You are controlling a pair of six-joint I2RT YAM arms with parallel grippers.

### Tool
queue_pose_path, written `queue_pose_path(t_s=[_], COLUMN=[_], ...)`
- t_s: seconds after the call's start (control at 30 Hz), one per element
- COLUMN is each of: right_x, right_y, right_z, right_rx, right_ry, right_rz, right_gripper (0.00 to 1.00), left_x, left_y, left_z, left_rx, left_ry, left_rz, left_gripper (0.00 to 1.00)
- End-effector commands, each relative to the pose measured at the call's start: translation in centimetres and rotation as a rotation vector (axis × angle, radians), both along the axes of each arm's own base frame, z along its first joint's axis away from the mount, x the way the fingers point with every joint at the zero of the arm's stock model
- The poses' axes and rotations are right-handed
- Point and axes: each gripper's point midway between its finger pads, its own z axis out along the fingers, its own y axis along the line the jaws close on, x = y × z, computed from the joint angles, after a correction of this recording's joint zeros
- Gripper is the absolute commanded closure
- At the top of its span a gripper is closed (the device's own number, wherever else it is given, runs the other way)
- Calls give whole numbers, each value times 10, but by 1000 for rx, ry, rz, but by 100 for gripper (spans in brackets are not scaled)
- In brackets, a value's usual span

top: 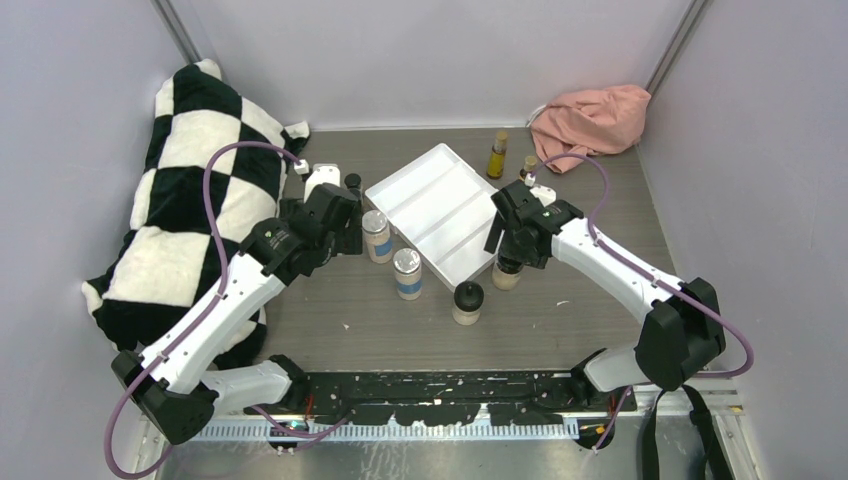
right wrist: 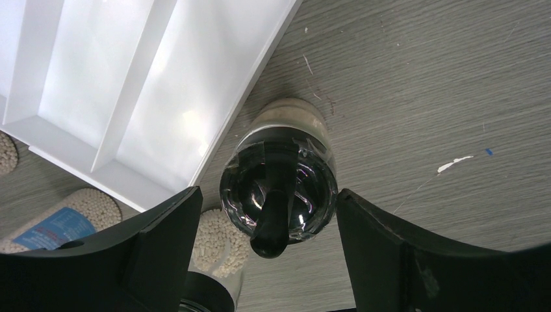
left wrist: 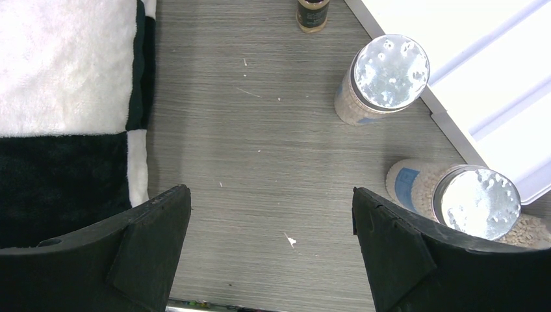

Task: Organize the condiment bottles
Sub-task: Pick up the bottle from the center of the board.

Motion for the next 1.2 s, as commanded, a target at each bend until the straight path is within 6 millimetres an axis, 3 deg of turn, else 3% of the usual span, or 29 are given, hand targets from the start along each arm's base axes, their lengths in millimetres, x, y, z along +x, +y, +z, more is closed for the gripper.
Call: queue_pose_path(t_s=[0.0, 0.6, 0.8, 0.97, 1.17], right_x=[7, 0, -2, -5, -7], right_y=[3, -3, -1, 0, -2], right_z=[8, -6, -15, -22, -23], right_rx=[19, -24, -30, -34, -38], right_ry=[-24, 35, 68, 92, 98], right_rz=[-17, -18, -9, 3, 4], right_gripper=[21, 33, 60, 98, 99], left_x=[3, 2, 1, 0, -2], left_y=[-3, -5, -6, -5, -6], left_z=[13, 12, 12, 11, 8], left_rx=[-32, -45, -48, -45, -47], left_ry=[-40, -44, -42, -37, -29], left_rz=[0, -15, -21, -24, -25], left_gripper=[5, 5, 5, 5, 5])
